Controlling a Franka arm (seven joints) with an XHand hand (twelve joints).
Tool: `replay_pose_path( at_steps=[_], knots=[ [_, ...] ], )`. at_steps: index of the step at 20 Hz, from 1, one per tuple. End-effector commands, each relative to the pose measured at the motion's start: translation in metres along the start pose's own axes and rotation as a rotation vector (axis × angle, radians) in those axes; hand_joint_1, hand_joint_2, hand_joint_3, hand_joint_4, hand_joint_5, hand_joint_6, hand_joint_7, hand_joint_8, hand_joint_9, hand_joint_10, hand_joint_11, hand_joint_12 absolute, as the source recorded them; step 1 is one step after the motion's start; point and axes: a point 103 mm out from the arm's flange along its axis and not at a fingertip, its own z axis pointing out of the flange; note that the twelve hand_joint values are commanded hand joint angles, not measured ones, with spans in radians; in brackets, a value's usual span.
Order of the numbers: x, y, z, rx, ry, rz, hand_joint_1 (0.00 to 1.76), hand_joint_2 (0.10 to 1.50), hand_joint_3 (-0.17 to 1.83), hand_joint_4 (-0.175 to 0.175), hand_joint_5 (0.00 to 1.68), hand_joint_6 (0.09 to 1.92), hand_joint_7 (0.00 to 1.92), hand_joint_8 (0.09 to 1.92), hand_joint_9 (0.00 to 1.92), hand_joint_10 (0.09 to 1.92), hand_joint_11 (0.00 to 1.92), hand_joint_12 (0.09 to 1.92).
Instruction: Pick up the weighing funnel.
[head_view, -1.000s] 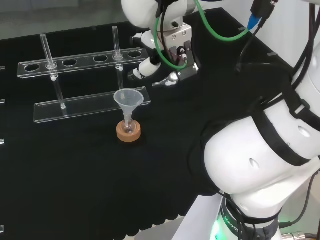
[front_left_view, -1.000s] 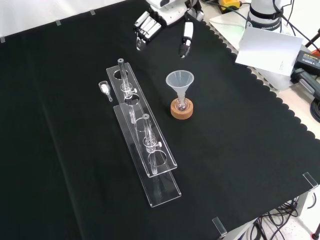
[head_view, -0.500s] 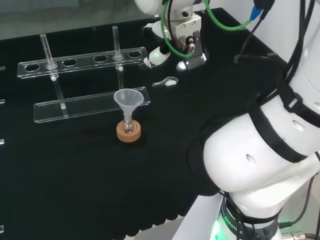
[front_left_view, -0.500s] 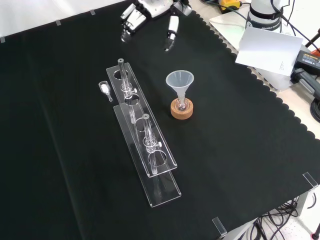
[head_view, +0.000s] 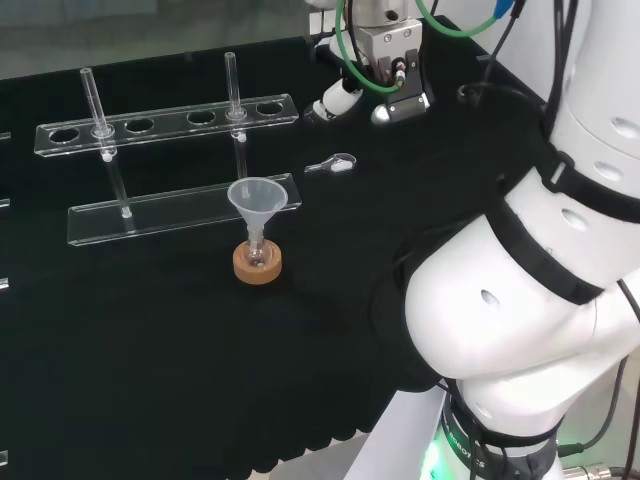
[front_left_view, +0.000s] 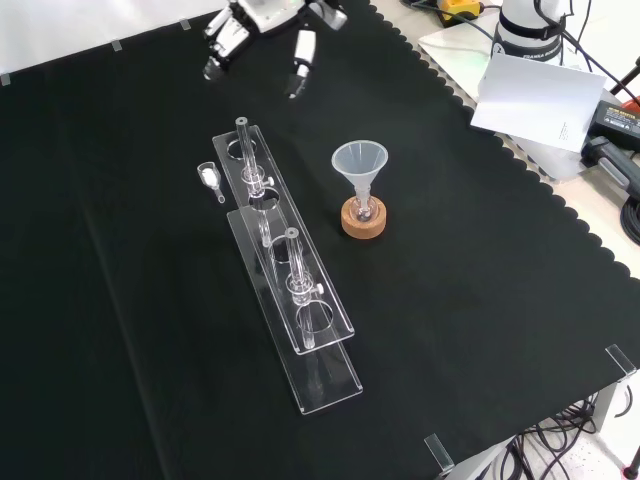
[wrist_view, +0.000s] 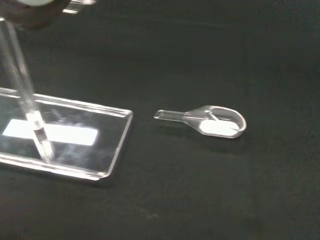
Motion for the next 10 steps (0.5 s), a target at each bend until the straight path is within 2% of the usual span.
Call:
replay_pose_path(
  at_steps=[1, 10],
  knots=[
    [-0.039, 0.029, 0.019, 0.033, 0.030, 0.032, 0.69, 0.71, 0.23, -0.055, 0.48, 0.09, 0.36, 0.68, 0.61, 0.57, 0.34, 1.34],
    [-0.042, 0.062, 0.054, 0.093, 0.034, 0.020, 0.72, 0.70, 0.24, -0.048, 0.51, 0.09, 0.36, 0.68, 0.61, 0.57, 0.34, 1.34]
  ],
)
